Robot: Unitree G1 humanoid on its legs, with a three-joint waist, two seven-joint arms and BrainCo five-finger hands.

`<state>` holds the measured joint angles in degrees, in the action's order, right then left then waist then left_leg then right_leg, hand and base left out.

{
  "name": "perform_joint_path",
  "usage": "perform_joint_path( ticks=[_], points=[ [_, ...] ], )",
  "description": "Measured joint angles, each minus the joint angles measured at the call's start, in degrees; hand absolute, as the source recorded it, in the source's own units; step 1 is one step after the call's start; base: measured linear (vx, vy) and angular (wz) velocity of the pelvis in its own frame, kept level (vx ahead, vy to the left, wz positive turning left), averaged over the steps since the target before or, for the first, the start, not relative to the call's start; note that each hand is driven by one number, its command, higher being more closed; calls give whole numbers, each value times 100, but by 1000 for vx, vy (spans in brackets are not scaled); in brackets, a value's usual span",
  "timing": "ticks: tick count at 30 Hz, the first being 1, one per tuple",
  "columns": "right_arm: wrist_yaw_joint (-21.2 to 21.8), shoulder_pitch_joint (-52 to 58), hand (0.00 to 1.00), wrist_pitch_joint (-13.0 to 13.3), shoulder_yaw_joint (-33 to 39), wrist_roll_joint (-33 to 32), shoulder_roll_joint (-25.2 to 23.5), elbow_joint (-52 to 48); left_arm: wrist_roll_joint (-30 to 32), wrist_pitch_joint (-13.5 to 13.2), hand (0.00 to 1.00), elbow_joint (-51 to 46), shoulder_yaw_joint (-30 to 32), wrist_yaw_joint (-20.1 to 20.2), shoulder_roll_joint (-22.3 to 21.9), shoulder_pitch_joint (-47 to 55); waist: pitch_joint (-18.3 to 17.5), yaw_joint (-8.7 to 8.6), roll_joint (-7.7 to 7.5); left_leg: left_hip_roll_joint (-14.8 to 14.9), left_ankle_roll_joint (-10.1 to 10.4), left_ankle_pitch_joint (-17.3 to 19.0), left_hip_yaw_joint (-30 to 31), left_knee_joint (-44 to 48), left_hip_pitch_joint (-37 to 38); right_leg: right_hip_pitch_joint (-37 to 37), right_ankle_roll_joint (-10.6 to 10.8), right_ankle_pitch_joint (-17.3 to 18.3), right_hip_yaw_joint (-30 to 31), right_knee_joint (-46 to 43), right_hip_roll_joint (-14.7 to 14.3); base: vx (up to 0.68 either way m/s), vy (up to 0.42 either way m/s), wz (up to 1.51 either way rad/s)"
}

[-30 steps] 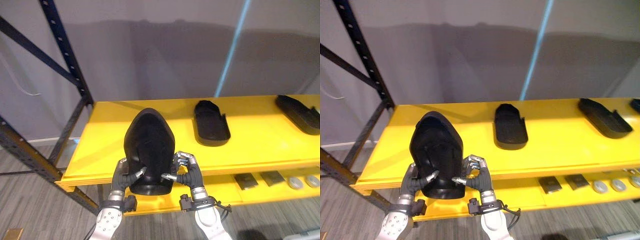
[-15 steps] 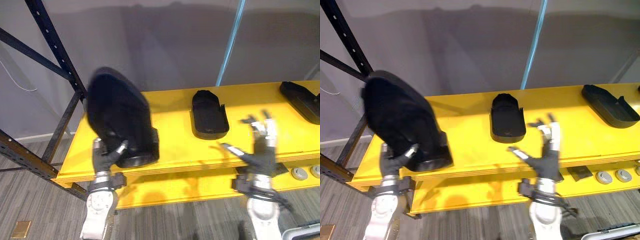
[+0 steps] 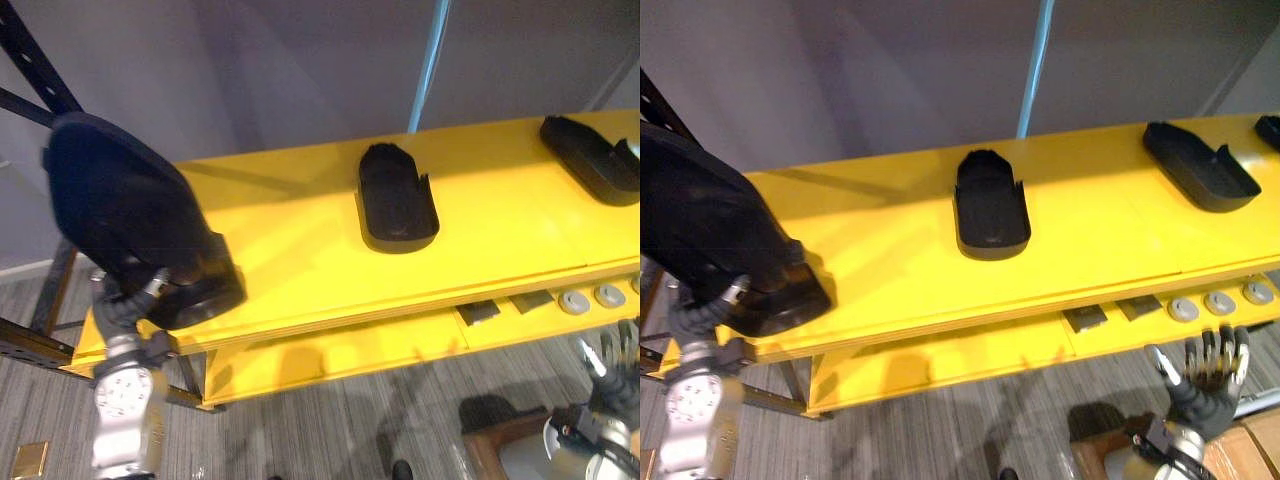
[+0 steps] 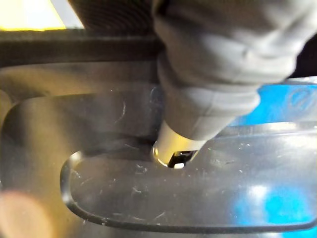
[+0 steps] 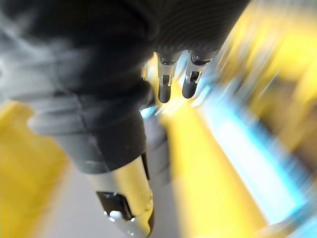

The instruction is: Walk over and take plastic housings, then place them on the shelf

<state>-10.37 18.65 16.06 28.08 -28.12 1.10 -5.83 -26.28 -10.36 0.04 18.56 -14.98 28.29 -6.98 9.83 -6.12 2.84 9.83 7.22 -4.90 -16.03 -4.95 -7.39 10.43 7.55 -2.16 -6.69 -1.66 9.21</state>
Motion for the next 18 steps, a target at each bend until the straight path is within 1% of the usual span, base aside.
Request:
perform_joint_path(
  ticks=[1, 2, 3, 4, 5, 6, 7, 8, 10, 11, 13, 16, 18],
  points=[
    [-34, 46, 0, -40, 17, 107, -10, 198, -146, -7, 100, 92, 24, 44, 162, -62, 43, -2, 4, 4, 0, -2, -1, 0, -19, 22, -1, -1, 2, -5, -4, 14, -8, -5],
    [-76, 148, 0, -109, 27, 287, -34, 573, -423, -25, 100, 280, 14, 123, 481, -193, 100, 1, -1, 5, 1, -3, -10, 15, -93, 100, -1, 0, 26, -19, -6, 16, -5, -10],
    [-95, 170, 0, -172, 25, 516, -39, 864, -688, -88, 100, 408, 3, 208, 704, -269, 133, 21, -15, 8, 1, -3, -52, 53, -160, 201, -2, 0, 98, -55, -9, 27, -5, -19],
    [-94, 167, 0, -243, 23, 795, -39, 1353, -1092, -177, 100, 659, -99, 326, 1057, -501, 297, 57, -18, 6, 0, -2, -111, 103, -194, 267, -2, 0, 162, -97, -3, 22, -4, -18],
    [-93, 165, 0, -267, 9, 855, -40, 1558, -1212, -198, 100, 767, -174, 355, 1193, -624, 356, 63, -21, 7, 0, -2, -108, 128, -207, 269, -2, 0, 162, -99, -3, 18, -7, -8],
    [-86, 162, 0, -333, -10, 955, -41, 1849, -1377, -224, 100, 916, -299, 413, 1421, -792, 420, 63, -27, 15, -1, -1, -102, 172, -253, 291, -3, 1, 158, -106, -4, 0, 0, 0],
    [-55, 147, 0, -396, -22, 1031, -41, 2167, -1594, -258, 100, 1074, -494, 486, 1746, -987, 493, 70, -29, 30, -4, 3, -105, 269, -355, 393, -6, 5, 190, -176, -4, 0, 0, 0],
    [-36, 146, 0, -407, -31, 1064, -40, 2287, -1672, -263, 100, 1146, -577, 535, 1892, -1091, 555, 68, -35, 35, -11, 9, -105, 319, -389, 415, -6, 5, 216, -200, -3, -21, -10, -6],
    [120, 131, 0, -463, -314, 1216, 70, 2785, -2092, -326, 100, 1534, -999, 736, 2481, -1599, 782, 64, -66, 69, -35, 49, -118, 549, -558, 565, -22, 24, 293, -336, -3, -53, -10, -6],
    [166, 114, 0, -484, -418, 1265, 111, 2914, -2192, -337, 100, 1654, -1140, 783, 2612, -1768, 845, 63, -75, 80, -34, 60, -117, 591, -573, 586, -20, 43, 299, -386, -4, -81, -10, -2],
    [315, -51, 0, -556, -719, 1359, 177, 3434, -2488, -337, 100, 1992, -1599, 920, 3023, -2259, 992, 16, -118, 119, -44, 94, -102, 736, -693, 759, -25, 149, 322, -644, -10, -99, -6, 0],
    [477, -115, 0, -630, -988, 1434, 223, 3718, -2755, -328, 100, 2102, -1792, 1084, 3266, -2433, 1069, 13, -134, 123, -49, 100, -141, 748, -757, 971, 1, 207, 434, -863, -16, -91, 8, -7],
    [588, -119, 0, -665, -1222, 1446, 263, 4002, -2877, -239, 100, 2159, -1904, 1234, 3487, -2504, 1158, -8, -152, 122, -49, 101, -137, 759, -769, 1027, 25, 248, 457, -975, -14, -91, 14, -2]
  ],
)
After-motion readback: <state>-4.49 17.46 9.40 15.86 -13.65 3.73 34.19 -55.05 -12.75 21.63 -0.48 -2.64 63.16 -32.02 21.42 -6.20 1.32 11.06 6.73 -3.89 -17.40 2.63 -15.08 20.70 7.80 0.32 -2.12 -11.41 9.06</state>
